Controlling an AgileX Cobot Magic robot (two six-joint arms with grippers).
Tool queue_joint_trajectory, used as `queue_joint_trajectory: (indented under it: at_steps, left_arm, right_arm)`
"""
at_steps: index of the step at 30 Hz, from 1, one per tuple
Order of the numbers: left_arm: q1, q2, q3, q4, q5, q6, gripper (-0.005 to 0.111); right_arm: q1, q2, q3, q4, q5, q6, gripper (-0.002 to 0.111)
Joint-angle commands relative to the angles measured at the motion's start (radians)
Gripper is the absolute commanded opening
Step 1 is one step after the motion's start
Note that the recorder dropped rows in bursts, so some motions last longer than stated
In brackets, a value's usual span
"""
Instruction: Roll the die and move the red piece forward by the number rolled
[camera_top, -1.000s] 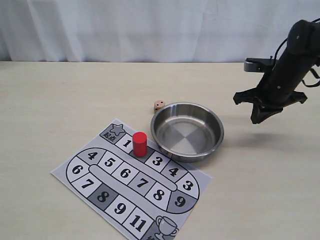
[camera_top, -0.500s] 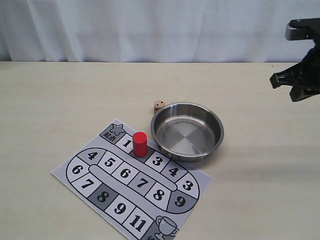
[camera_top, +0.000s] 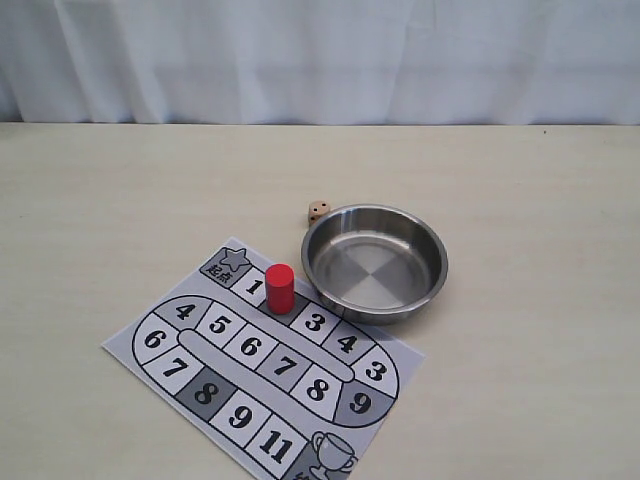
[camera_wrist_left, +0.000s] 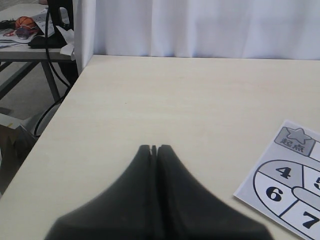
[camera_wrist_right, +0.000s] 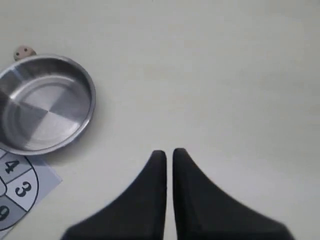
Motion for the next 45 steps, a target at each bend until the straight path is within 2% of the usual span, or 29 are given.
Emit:
queue_joint_trajectory:
  at_steps: [1, 14, 18, 23, 31, 39, 45]
  left_arm:
    - [0.0, -0.001, 0.002, 0.0, -0.012, -0.006, 0.0]
    - [0.0, -0.001, 0.002, 0.0, -0.012, -0.006, 0.0]
    - [0.0, -0.001, 0.002, 0.0, -0.012, -0.006, 0.0]
    - [0.0, -0.001, 0.002, 0.0, -0.012, -0.006, 0.0]
    - [0.0, -0.001, 0.002, 0.0, -0.012, -0.006, 0.0]
    - [0.0, -0.001, 0.002, 0.0, -0.012, -0.006, 0.0]
    - [0.0, -0.001, 0.002, 0.0, -0.012, -0.006, 0.0]
  right_arm:
    - [-0.002, -0.229, 0.045, 0.002, -0.005, 0.007, 0.004]
    - [-0.002, -0.78, 0.169, 0.039, -0.013, 0.02, 0.004]
    - [-0.002, -0.892, 0.22, 0.039, -0.055, 0.02, 0.004]
    - [0.0, -0.894, 0.302, 0.032, -0.143, 0.02, 0.004]
    - [0.0, -0.894, 0.52, 0.039, -0.492, 0.02, 0.004]
    - [0.0, -0.894, 0.768, 0.039, -0.636, 0.02, 0.004]
    - [0.0, -0.894, 0.951, 0.041, -0.929, 0.016, 0.004]
